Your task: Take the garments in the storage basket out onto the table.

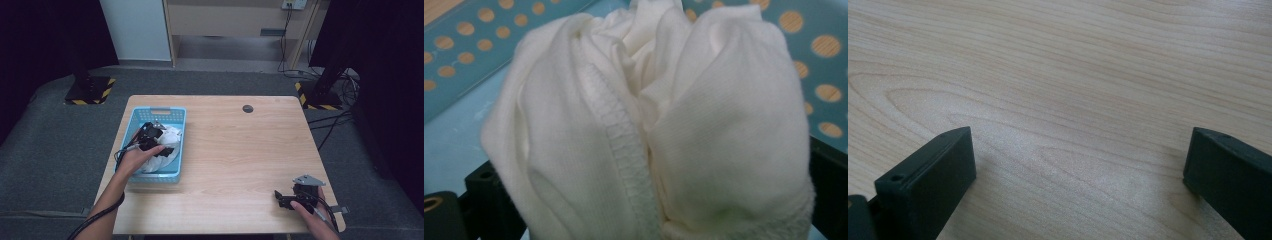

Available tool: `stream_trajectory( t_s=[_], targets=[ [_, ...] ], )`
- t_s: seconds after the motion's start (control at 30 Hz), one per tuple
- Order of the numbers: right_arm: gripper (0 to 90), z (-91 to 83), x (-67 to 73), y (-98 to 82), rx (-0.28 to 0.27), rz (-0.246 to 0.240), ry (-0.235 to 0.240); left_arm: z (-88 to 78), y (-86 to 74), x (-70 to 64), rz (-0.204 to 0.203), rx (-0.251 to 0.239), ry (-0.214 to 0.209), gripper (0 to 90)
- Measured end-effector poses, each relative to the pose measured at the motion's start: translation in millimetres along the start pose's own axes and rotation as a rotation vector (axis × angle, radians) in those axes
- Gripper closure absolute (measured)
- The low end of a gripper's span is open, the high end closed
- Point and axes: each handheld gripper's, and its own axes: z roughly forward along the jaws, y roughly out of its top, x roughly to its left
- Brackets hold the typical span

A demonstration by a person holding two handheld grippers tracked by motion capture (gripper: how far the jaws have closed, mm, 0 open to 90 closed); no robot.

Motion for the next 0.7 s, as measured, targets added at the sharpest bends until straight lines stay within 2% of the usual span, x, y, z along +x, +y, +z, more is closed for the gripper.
stream_trajectory(
  t_s=[0.1, 0.7],
  targets=[
    [0.3, 0.0, 0.0, 0.0, 0.0, 0.0, 0.0, 4.9, -1.2, 2.1, 0.009, 0.033, -0.012, 2.2],
    [0.2, -0.1, 0.1, 0.0, 0.001, 0.001, 0.0, 12.4, 0.1, 0.9, 0.018, 0.064, -0.014, 3.2]
  ],
)
